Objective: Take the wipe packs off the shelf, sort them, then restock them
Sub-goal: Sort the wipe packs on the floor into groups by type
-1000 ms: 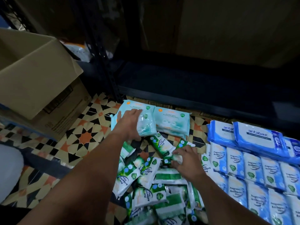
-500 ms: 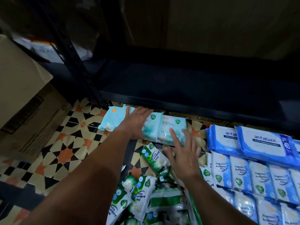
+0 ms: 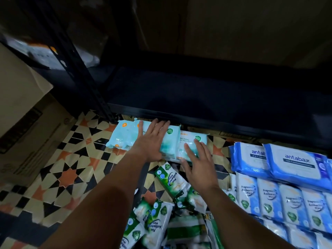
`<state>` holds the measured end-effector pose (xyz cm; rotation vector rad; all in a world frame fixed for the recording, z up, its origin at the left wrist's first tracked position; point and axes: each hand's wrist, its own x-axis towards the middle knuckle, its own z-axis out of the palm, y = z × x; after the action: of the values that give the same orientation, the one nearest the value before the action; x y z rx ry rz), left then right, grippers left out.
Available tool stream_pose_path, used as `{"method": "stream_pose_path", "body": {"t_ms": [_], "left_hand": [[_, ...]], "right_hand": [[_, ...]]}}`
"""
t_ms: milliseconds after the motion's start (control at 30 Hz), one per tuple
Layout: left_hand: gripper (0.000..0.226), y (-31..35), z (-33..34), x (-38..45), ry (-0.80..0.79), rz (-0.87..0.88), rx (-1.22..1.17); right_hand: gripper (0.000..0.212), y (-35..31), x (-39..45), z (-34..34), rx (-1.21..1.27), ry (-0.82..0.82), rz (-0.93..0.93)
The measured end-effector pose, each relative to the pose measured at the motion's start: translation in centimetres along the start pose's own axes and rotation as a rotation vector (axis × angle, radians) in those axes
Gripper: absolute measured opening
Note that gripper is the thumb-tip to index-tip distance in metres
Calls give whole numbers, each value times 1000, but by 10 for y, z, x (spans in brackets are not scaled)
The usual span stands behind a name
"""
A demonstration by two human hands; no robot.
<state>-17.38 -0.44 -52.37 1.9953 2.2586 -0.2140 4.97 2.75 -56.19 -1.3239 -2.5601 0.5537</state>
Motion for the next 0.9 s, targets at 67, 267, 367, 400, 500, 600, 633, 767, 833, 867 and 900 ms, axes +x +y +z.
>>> {"method": "stream_pose_path", "body": {"t_ms": [67,267,367,400,500,600,633,767,833,867,900], "left_hand": [[124,-9,-1,-4,39,33,-33],[120,-63,6,-59,218,-221,-445],[117,-82,13,-67,83,-436,-697],[116,-87,14,-66,57,-468,-791],[115,-88,14,-61,-3,-479,-878],[104,-80,14,-58,22,-479,-844],[98,-78,13,-57,46,-477,-857],[88,-84,10,-51,34,-430,-889],[98,-90,7,-52,22,-412,-978],[97,-93,7,-53,28,-415,-1036],[91,-94,7,-52,34,-416,-1088]], "right_hand": [[59,-2,5,-6,50,49,40],[88,-26,29,-22,396,-67,468],[106,-35,39,-20,434,-168,547],[108,-37,41,-19,421,-183,554],[106,-40,44,-15,419,-150,582],[102,-42,45,-12,412,-112,594],[99,-44,46,-12,412,-108,594],[94,-52,47,-12,412,-94,604],[94,-52,47,-13,432,-104,607],[94,-52,47,-14,445,-105,605],[94,-50,46,-15,460,-103,602]]}}
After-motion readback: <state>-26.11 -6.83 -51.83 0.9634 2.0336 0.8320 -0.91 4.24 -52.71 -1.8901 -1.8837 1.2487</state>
